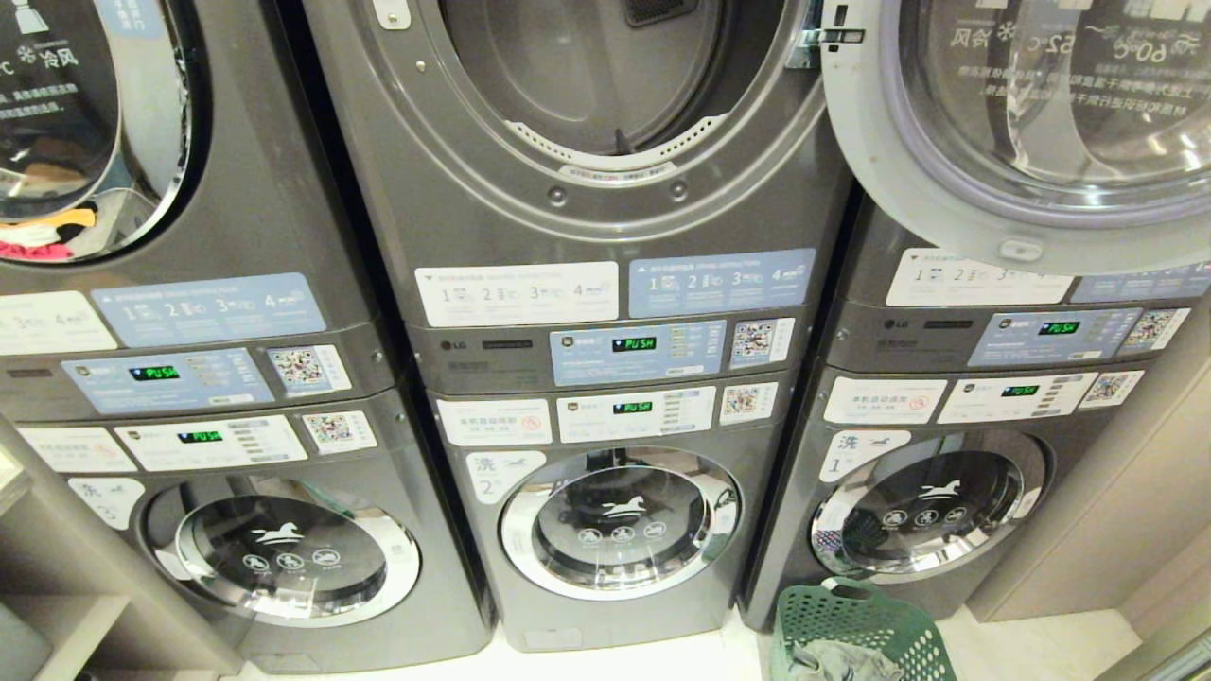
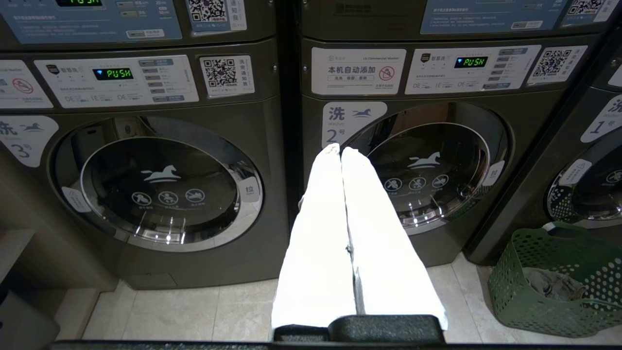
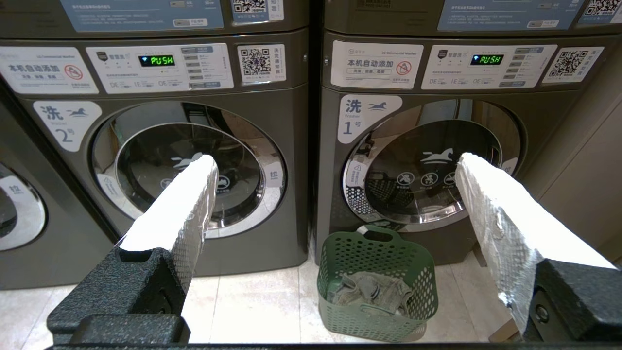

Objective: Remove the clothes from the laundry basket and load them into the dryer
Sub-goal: Take the clothes out of the basket

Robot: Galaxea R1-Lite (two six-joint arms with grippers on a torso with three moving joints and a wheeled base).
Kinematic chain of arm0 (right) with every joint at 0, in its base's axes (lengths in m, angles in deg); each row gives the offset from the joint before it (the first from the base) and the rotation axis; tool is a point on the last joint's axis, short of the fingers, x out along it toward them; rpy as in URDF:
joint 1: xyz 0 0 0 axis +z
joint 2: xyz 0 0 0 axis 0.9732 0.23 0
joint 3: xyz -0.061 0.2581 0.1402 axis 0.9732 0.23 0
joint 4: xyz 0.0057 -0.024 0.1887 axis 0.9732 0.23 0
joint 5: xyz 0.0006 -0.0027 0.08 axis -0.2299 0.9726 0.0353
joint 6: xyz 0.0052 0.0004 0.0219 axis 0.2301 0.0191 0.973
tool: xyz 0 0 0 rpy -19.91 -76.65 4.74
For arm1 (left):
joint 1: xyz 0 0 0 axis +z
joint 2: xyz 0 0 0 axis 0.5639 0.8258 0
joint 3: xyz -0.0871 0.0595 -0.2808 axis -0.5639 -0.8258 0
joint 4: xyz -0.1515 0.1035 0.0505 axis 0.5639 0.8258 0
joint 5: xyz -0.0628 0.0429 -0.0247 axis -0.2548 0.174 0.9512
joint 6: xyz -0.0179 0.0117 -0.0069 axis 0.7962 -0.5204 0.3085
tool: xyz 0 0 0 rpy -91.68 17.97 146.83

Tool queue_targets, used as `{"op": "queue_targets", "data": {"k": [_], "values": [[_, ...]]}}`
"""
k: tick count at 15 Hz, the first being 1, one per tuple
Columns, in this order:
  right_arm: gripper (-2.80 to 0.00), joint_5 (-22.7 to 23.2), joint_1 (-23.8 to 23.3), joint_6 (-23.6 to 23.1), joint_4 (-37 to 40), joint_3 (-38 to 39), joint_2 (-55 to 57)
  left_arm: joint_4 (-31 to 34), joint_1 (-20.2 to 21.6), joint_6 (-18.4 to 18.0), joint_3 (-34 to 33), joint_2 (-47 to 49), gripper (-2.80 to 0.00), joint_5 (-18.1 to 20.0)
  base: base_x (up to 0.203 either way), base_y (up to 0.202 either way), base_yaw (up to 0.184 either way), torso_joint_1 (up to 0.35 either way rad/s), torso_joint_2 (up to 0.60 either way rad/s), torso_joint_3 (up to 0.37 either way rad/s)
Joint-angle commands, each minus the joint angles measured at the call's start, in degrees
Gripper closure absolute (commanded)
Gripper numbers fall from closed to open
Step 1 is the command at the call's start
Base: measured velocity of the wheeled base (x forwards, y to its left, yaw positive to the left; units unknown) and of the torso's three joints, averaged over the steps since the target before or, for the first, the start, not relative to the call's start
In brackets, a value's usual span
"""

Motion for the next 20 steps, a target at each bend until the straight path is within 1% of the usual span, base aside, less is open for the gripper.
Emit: {"op": "queue_targets", "data": {"k": [1,20], "values": [[-2.80,0.02,0.00,-0.03,-0.01,0.00,0.06,-0.01,0.03,0.00,-0.04,-0.02,0.00,-0.02,0.000,0.000,0.000,0.000,0.00,0.000],[-2.80,0.02,0.00,-0.03,-0.01,0.00,0.06,-0.01,0.03,0.00,-0.01,-0.02,0.00,-0.02,0.000,0.000,0.000,0.000,0.00,0.000]]}}
